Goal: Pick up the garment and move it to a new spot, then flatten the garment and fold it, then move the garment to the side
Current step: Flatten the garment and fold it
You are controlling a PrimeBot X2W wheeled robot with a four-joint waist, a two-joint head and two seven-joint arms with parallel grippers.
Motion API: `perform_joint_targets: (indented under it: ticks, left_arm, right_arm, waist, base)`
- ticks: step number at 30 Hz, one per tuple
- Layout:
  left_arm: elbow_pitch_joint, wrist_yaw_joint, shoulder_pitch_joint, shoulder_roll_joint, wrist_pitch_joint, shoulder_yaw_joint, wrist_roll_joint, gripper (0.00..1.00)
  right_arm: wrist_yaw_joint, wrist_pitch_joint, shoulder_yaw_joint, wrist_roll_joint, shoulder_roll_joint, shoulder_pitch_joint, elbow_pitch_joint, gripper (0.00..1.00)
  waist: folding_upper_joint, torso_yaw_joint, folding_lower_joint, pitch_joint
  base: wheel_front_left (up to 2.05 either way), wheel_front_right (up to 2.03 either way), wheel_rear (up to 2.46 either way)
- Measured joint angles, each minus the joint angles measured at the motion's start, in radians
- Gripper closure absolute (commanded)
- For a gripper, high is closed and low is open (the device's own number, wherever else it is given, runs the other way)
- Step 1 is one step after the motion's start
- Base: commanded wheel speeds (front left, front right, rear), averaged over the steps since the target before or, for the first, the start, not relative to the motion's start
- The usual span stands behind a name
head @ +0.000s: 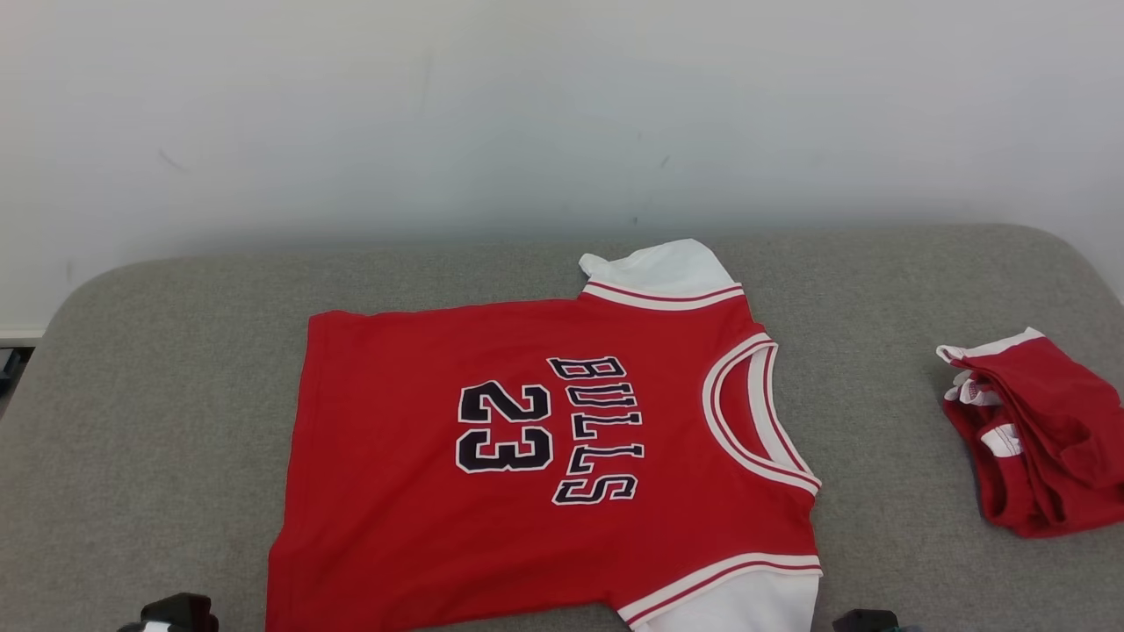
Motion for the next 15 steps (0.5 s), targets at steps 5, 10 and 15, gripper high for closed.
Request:
perform_joint_targets:
  ticks: [5, 10, 15]
  left_arm:
    - [0.005, -0.007, 0.006, 0.000, 0.000, -0.001, -0.002, 1.00]
    - [0.000, -0.015, 0.012, -0.003, -0.006, -0.001, -0.002, 1.00]
    - [-0.027, -0.015, 0.016, -0.005, -0.029, 0.007, -0.009, 1.00]
  right_arm:
    - [-0.001, 0.000, -0.002, 0.000, -0.009, 0.000, 0.011, 1.00]
    - [-0.001, 0.000, -0.001, 0.001, -0.008, -0.001, 0.011, 1.00]
    - [0.001, -0.001, -0.008, 0.025, -0.008, 0.001, -0.015, 1.00]
  waist:
    - [0.0000, 0.001, 0.0000, 0.000]
    - [0.0000, 0.000, 0.0000, 0.000]
    - [0.0001, -0.003, 0.0001, -0.002]
  base:
    - [0.00, 0.00, 0.00]
    - [0.00, 0.00, 0.00]
    - [0.00, 0.00, 0.00]
